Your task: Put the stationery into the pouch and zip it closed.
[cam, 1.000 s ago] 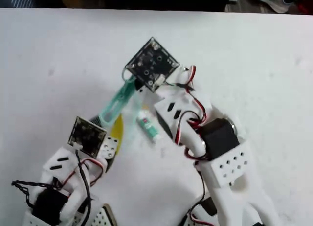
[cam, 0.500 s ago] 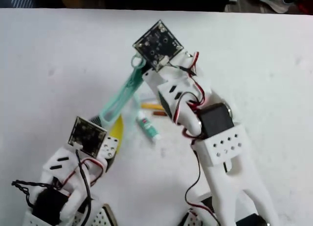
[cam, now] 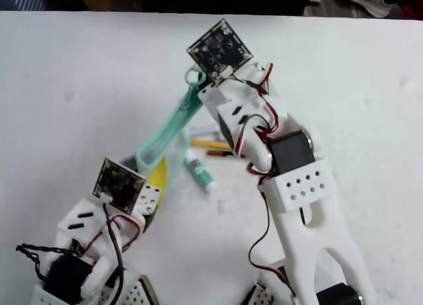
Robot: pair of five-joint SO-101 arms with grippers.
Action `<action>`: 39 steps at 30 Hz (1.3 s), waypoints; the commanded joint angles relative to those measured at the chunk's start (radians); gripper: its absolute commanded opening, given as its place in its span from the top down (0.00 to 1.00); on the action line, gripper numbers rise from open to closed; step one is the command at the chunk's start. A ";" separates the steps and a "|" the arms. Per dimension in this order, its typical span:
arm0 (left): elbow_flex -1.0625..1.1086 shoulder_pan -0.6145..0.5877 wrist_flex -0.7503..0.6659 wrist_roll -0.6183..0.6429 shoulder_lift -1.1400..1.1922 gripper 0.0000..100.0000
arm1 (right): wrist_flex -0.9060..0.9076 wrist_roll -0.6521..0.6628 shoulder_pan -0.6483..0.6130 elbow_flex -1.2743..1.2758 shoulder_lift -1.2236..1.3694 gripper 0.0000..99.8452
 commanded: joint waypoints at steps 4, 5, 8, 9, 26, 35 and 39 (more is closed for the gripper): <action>-0.011 0.016 0.021 -0.012 -0.002 0.98 | -0.033 -0.009 0.053 -0.015 -0.005 0.98; -0.011 0.016 0.021 -0.012 -0.002 0.98 | -0.033 -0.009 0.054 -0.015 -0.005 0.98; -0.011 0.016 0.021 -0.012 -0.002 0.98 | -0.041 -0.009 0.074 -0.018 -0.005 0.98; -0.011 0.016 0.021 -0.012 -0.002 0.98 | -0.050 -0.009 0.084 -0.017 -0.005 0.98; -0.080 0.015 0.008 -0.005 -0.002 0.98 | 0.300 -0.176 -0.039 -0.015 -0.325 0.65; -0.087 0.015 0.008 -0.005 -0.002 0.98 | 0.628 0.023 -0.260 0.058 -0.381 0.65; -0.087 0.015 0.008 -0.005 -0.002 0.98 | 0.685 0.110 -0.265 0.112 -0.383 0.65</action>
